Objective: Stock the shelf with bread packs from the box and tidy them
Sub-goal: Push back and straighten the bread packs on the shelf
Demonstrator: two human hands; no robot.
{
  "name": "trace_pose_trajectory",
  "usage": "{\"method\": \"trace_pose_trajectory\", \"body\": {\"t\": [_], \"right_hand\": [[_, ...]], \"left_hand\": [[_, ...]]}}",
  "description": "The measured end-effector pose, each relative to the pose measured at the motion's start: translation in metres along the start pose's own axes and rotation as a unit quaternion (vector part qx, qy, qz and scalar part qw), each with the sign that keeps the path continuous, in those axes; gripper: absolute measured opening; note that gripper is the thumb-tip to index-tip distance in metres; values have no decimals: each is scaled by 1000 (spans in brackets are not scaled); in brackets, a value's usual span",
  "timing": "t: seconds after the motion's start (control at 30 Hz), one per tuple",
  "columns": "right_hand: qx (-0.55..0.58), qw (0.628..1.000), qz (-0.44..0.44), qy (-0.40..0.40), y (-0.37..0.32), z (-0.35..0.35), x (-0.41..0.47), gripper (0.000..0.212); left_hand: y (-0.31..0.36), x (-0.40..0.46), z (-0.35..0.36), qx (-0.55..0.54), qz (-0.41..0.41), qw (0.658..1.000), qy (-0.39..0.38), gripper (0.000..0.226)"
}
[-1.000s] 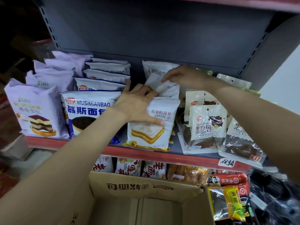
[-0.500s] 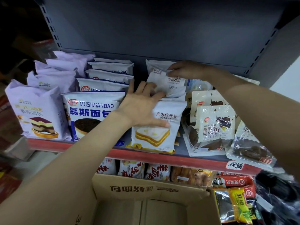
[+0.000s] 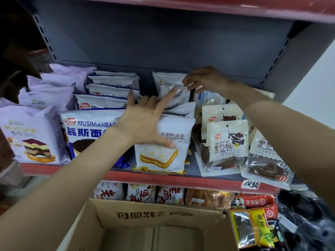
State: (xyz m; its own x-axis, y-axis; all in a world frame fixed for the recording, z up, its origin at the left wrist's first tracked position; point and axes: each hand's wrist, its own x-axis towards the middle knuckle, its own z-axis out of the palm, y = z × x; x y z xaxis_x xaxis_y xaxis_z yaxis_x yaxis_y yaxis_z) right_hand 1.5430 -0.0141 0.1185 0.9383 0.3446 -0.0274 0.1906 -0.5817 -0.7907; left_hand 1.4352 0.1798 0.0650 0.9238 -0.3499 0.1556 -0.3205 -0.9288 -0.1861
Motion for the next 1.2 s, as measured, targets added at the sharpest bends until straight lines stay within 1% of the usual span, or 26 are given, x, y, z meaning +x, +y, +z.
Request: {"method": "trace_pose_trajectory", "body": {"t": [0.03, 0.1, 0.17, 0.23, 0.3, 0.37, 0.4, 0.5, 0.53, 0.6, 0.63, 0.67, 0.8, 0.9, 0.93, 1.03, 1.2], "right_hand": [[-14, 1000, 3, 13, 5, -1, 4, 17], [-65, 998, 10, 15, 13, 0, 11, 20], [-103, 995, 0, 17, 20, 3, 15, 25], [-99, 995, -11, 28, 27, 7, 15, 24], [-145, 988, -36, 31, 35, 7, 15, 25], [-209, 976, -59, 29, 42, 7, 14, 24], [-228, 971, -64, 25, 47, 6, 14, 24], [-250, 965, -71, 27, 57, 1, 17, 26], [-255, 964, -74, 32, 59, 0, 19, 28], [-275, 957, -87, 31, 60, -1, 23, 29], [-290, 952, -98, 24, 61, -1, 25, 30], [-301, 947, -109, 15, 61, 0, 27, 30], [-328, 934, -139, -42, 61, 1, 39, 32], [-380, 909, -145, -92, 61, -1, 53, 39], [-382, 907, -147, -102, 62, -2, 57, 41], [-375, 907, -157, -111, 64, -1, 65, 40], [-405, 885, -199, -116, 69, 4, 75, 32]], "left_hand": [[-1, -1, 0, 20, -8, 1000, 0, 129], [-3, 1, 2, 33, -22, 999, -19, 122], [-3, 4, 1, 15, -28, 999, -43, 116], [4, 8, -1, -16, -34, 998, -49, 117], [21, 13, -8, -38, -58, 997, -34, 126], [41, 22, -9, -42, -84, 996, 8, 128], [49, 27, -7, -40, -95, 994, 22, 122], [59, 38, -2, -54, -107, 992, 38, 85], [58, 39, 1, -56, -98, 992, 61, 75], [54, 33, 10, -56, -58, 983, 166, 52], [52, 28, 14, -58, -48, 975, 208, 46], [50, 23, 18, -62, -45, 970, 229, 43], [50, 13, 21, -36, -62, 968, 240, 42], [53, 12, 22, -29, -69, 963, 258, 36], [54, 12, 24, -29, -71, 961, 265, 35], [56, 10, 24, -28, -76, 958, 276, 31], [57, 8, 25, -36, -80, 957, 277, 30]]}}
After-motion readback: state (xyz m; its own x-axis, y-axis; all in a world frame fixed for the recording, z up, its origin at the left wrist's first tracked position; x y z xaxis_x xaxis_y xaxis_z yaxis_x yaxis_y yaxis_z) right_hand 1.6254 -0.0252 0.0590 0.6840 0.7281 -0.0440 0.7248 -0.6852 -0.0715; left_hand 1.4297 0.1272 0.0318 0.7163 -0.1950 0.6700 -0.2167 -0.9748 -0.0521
